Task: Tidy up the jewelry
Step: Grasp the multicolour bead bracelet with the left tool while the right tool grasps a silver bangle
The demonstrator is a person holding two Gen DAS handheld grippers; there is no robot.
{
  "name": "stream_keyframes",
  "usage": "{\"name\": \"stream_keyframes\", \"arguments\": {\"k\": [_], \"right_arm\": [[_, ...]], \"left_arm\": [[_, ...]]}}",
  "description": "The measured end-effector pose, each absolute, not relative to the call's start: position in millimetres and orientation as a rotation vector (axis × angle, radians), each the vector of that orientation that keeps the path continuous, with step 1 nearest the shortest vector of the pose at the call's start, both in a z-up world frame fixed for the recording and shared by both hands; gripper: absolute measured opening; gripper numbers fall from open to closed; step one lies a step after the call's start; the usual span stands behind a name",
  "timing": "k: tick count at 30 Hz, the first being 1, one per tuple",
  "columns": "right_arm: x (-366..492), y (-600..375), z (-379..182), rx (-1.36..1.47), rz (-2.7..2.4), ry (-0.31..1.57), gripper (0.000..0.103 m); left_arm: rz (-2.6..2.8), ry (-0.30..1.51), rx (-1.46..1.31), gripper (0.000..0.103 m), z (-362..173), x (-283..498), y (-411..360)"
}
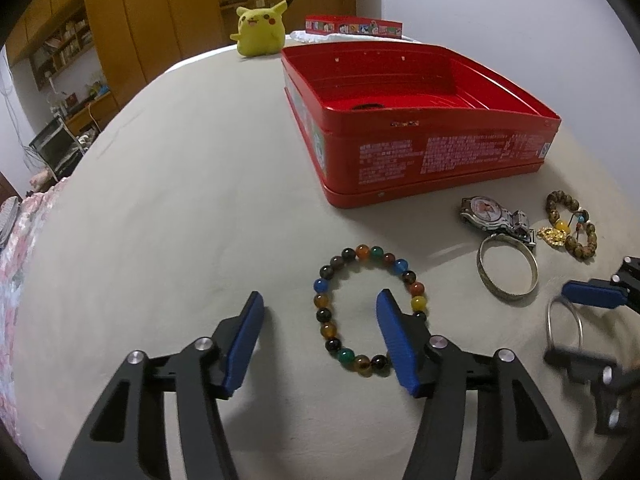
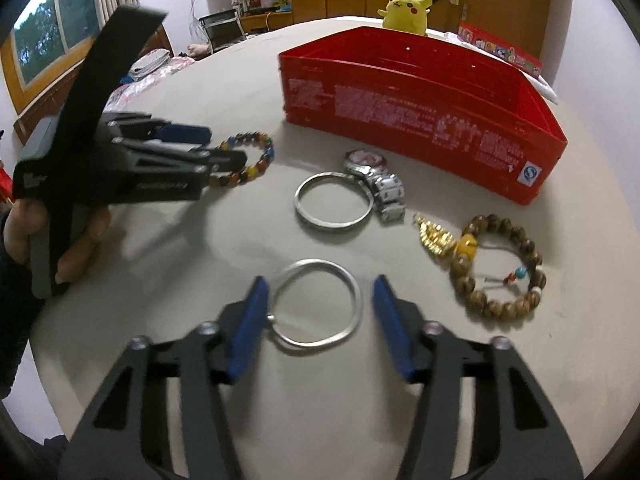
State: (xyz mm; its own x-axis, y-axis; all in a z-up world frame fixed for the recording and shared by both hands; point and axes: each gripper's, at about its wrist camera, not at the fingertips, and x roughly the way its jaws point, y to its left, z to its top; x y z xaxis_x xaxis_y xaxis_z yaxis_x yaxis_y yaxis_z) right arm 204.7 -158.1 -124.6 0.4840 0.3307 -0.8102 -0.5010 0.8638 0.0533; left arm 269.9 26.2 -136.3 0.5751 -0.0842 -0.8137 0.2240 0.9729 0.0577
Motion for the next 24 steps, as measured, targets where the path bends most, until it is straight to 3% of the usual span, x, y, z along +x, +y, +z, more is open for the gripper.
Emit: {"name": "stream_keyframes", "arguments": {"k": [16,18,22,24], "right_arm": [[208.6,-159.8,-124.5,-0.197,0.532,0.927,0.046],[208.5,-159.7,-124.6,-0.196,0.531,0.927,0.046],[209.1,-159.7,-124.6,-0.192,0.533,0.927,0.047],[209.3,-159.3,-124.3,-0.191,0.533,0.927,0.047]], "left_arm": [[-0.180,0.942,0.153,0.055,-137.0,274.2,26.2],[-0.182,0.939,0.151,0.049,-136.9,274.2,25.3],[-0.192,0.942,0.139,0.007,-135.9,272.4,23.6],[-0.187,0.946,0.131,0.007,-135.1,272.4,23.4]]}}
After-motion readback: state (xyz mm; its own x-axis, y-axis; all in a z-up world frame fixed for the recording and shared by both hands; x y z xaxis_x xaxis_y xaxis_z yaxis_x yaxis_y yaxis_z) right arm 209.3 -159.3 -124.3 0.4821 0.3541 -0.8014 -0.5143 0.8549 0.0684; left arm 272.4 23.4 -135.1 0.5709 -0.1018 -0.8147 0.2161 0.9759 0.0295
